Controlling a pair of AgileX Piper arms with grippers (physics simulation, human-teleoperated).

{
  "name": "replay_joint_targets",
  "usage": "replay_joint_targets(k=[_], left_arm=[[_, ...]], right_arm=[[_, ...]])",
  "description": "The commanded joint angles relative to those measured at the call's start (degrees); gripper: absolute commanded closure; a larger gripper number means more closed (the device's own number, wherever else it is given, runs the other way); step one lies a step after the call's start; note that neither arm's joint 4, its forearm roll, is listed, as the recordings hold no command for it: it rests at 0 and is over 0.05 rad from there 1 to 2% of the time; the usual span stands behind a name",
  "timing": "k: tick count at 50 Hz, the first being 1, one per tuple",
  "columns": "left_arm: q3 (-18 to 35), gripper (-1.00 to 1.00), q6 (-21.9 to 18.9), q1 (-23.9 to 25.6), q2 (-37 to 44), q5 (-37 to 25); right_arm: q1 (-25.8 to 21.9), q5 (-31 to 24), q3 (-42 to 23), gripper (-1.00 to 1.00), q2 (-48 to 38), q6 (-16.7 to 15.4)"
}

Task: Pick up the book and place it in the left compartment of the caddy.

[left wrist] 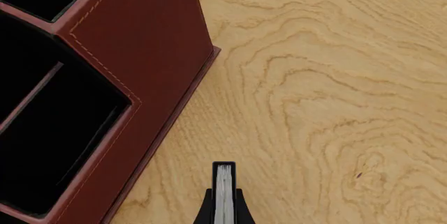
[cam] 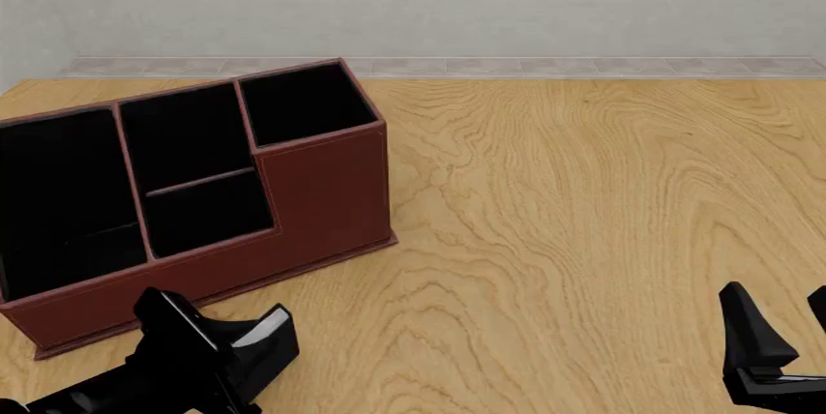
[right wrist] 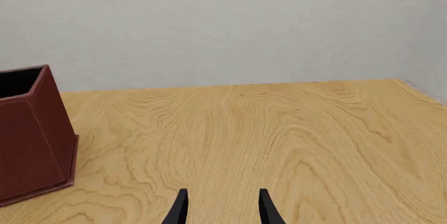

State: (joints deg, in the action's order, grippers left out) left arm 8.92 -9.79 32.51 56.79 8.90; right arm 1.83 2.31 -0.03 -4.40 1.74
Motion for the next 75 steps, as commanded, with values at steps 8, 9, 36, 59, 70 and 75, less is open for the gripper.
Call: replay_joint_targets(k=[8, 9, 36, 59, 70, 75], left_arm=[[4.9, 1.0, 4.13, 1.7, -7.42, -9.27], [5.75, 1.0, 4.21, 1.64, -9.27, -11.19], [18.81, 1.0, 2.31, -1.81, -29.14, -30.11], [28.24, 1.0, 1.39, -14.02, -25.47, -35.0], [32.23, 1.0, 2.38, -18.38, -25.03, -36.63], [33.39, 1.0, 2.56, -20.06, -24.95, -36.96]], right_arm=[[0.22, -0.52, -0.01, -1.0, 0.86, 0.66], [0.24, -0.53, -0.02, -1.0, 0.88, 0.69], [0.33, -0.65, -0.01, -1.0, 1.09, 0.94], [0.23, -0.08, -0.01, -1.0, 0.16, 0.81], [0.37, -0.47, -0.01, -1.0, 0.61, 0.93], [0.36, -0.38, -0.01, -1.0, 0.55, 0.95]])
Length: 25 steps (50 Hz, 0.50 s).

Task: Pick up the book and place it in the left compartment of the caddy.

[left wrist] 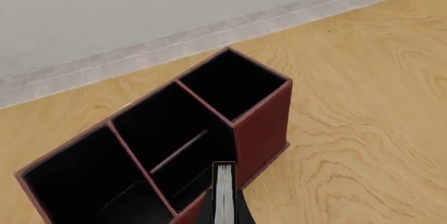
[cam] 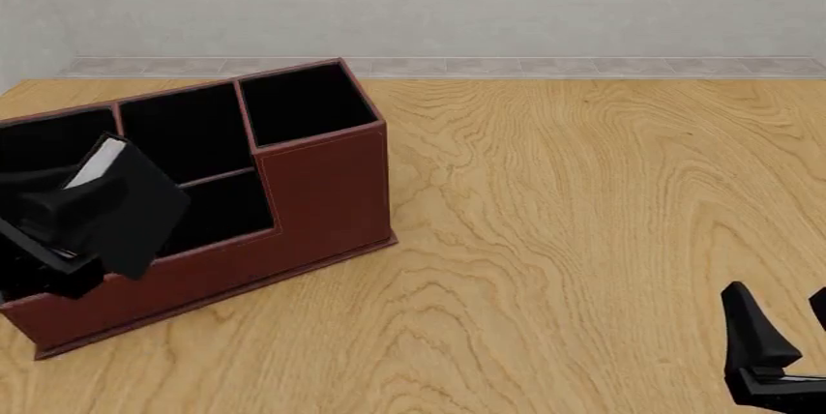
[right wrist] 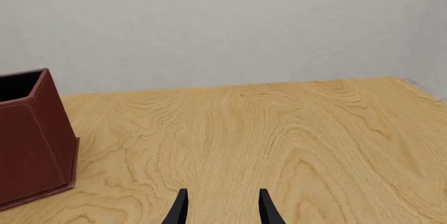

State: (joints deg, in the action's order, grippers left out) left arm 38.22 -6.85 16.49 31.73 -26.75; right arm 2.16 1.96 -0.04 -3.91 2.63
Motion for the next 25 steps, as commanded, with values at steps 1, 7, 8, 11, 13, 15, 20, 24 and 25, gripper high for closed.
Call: replay_joint_targets(k=[1, 7, 8, 11, 13, 15, 20, 24, 25], left_arm=[[4.28, 1.0, -0.31, -4.17, 0.35, -1.35], [5.3, 1.0, -0.83, -9.04, 2.15, -1.28], [5.64, 1.0, -0.71, -9.34, 2.61, -1.31], [6.02, 1.0, -1.49, -12.93, 3.88, -0.79], [6.52, 1.0, -1.39, -15.0, 5.19, -0.88], [6.9, 1.0, -1.37, -16.16, 6.07, -0.82], [7.5, 1.0, -1.51, -18.92, 7.65, -0.27], [8.06, 1.0, -1.24, -21.11, 8.95, 0.21], [8.11, 1.0, -1.53, -21.78, 9.12, 0.3]], right_arm=[[0.05, 0.03, -0.02, -1.0, -0.01, 0.07], [0.14, -0.2, -0.02, -1.0, 0.28, 0.07], [0.14, -0.2, -0.02, -1.0, 0.3, 0.07], [0.24, -0.21, 0.01, -1.0, 0.43, 0.09], [0.25, -0.45, 0.0, -1.0, 0.68, 0.09], [0.25, -0.44, 0.0, -1.0, 0.66, 0.16], [0.25, -0.49, -0.02, -1.0, 0.76, 0.24], [0.28, -0.46, -0.01, -1.0, 0.78, 0.33], [0.29, -0.54, 0.0, -1.0, 0.86, 0.34]])
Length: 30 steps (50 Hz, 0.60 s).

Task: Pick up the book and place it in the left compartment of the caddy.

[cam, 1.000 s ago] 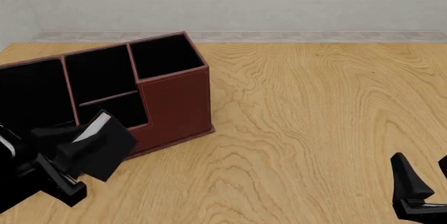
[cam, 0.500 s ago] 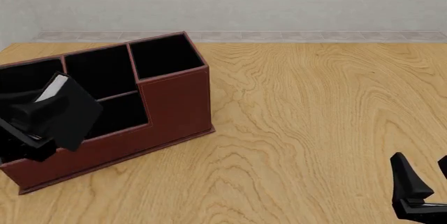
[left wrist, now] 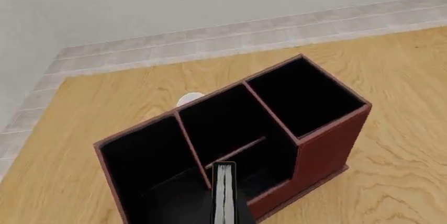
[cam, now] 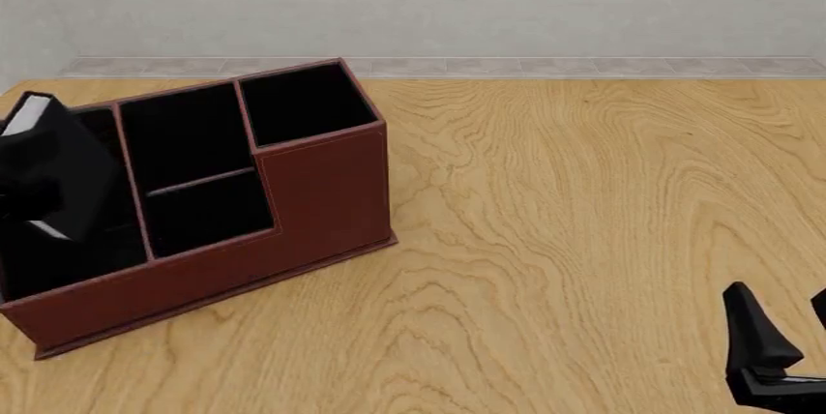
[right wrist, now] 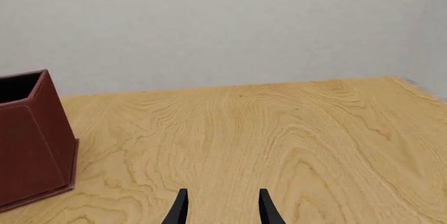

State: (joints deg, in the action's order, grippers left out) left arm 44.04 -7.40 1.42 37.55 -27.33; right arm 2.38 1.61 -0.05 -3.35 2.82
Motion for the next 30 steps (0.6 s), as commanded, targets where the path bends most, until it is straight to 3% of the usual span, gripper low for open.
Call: replay_joint_targets(k=[1, 18, 30], left_arm=[[2.58, 1.0, -0.85, -8.43, 3.91, 0.92], [4.12, 1.0, 1.75, -12.29, 10.66, 1.73], [3.06, 1.0, -0.51, -16.26, 14.62, 5.32]], right_arm=[[0.1, -0.21, 0.01, -1.0, 0.34, 0.16], [0.32, -0.63, -0.02, -1.0, 0.92, 0.32], [0.49, -0.57, 0.01, -1.0, 0.92, 0.44]])
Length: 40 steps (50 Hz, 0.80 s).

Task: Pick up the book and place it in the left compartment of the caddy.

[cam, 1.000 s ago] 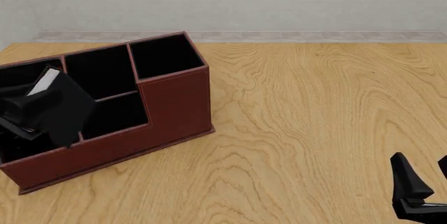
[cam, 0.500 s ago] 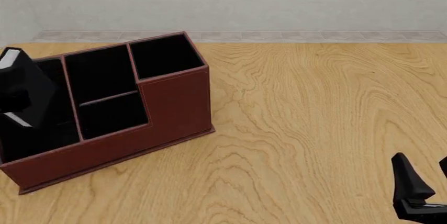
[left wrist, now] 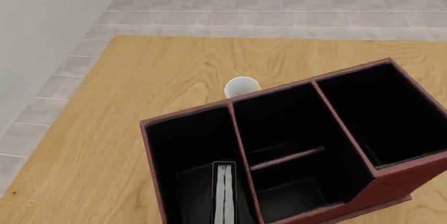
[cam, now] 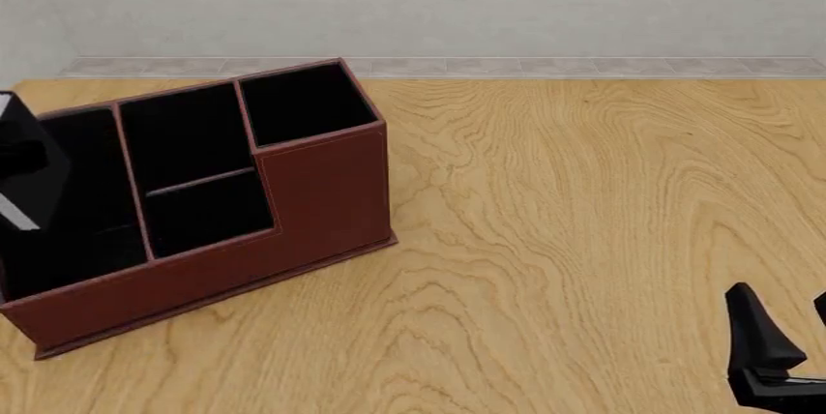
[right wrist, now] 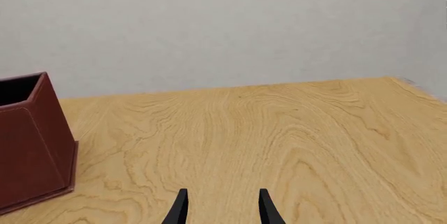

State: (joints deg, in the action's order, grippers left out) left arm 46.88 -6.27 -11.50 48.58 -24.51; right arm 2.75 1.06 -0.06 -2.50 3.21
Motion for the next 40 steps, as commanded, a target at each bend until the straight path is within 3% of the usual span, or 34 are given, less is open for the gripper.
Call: replay_joint_targets(k=[1, 21, 40], left_arm=[[0.07, 1.0, -1.67, -3.19, 3.72, 2.79], [-3.65, 1.0, -2.98, -3.6, 8.09, 9.31], [-4.26, 1.0, -2.6, -3.16, 11.34, 11.65]], right_arm=[[0.1, 0.08, 0.01, -1.0, -0.04, 0.04], [0.01, 0.03, 0.01, -1.0, -0.17, 0.03], [0.14, 0.4, 0.02, -1.0, -0.34, 0.52]])
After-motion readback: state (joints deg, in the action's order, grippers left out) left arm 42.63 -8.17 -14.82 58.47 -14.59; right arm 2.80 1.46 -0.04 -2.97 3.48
